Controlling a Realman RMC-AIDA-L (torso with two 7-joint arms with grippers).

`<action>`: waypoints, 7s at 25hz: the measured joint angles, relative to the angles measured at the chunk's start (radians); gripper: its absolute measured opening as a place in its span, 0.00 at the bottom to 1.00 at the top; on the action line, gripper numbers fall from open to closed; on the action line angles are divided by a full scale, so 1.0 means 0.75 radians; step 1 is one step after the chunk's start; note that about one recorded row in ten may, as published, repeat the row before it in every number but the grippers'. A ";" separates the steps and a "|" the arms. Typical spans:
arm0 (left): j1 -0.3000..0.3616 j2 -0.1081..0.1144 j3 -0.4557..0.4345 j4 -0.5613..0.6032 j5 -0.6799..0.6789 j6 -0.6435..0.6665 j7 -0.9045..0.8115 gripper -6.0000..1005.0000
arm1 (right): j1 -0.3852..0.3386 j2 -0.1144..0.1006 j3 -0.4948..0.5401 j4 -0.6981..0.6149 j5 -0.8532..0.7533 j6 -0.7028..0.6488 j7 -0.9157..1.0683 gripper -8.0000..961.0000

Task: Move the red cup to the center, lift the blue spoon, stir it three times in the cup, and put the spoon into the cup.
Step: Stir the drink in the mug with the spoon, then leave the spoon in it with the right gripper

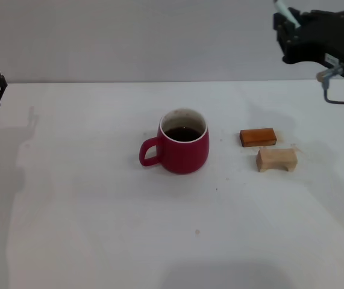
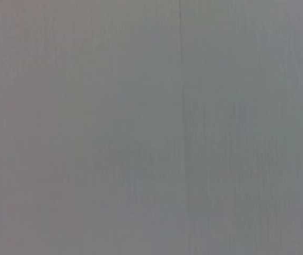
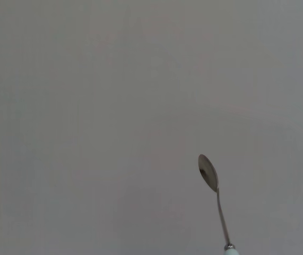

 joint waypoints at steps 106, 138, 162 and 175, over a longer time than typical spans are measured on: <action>0.187 -0.012 0.149 -0.109 0.004 0.080 -0.004 0.84 | 1.590 -0.010 0.772 -1.662 0.120 1.209 -0.896 0.14; 0.198 -0.012 0.150 -0.108 -0.006 0.074 -0.039 0.84 | 1.664 0.078 0.705 -1.768 0.130 1.046 -0.934 0.15; 0.186 -0.017 0.150 -0.111 -0.005 0.056 -0.055 0.84 | 1.657 0.072 0.707 -1.753 0.157 1.074 -0.947 0.14; 0.185 -0.016 0.149 -0.119 -0.005 0.055 -0.055 0.84 | 1.662 0.068 0.707 -1.742 0.138 0.953 -0.921 0.15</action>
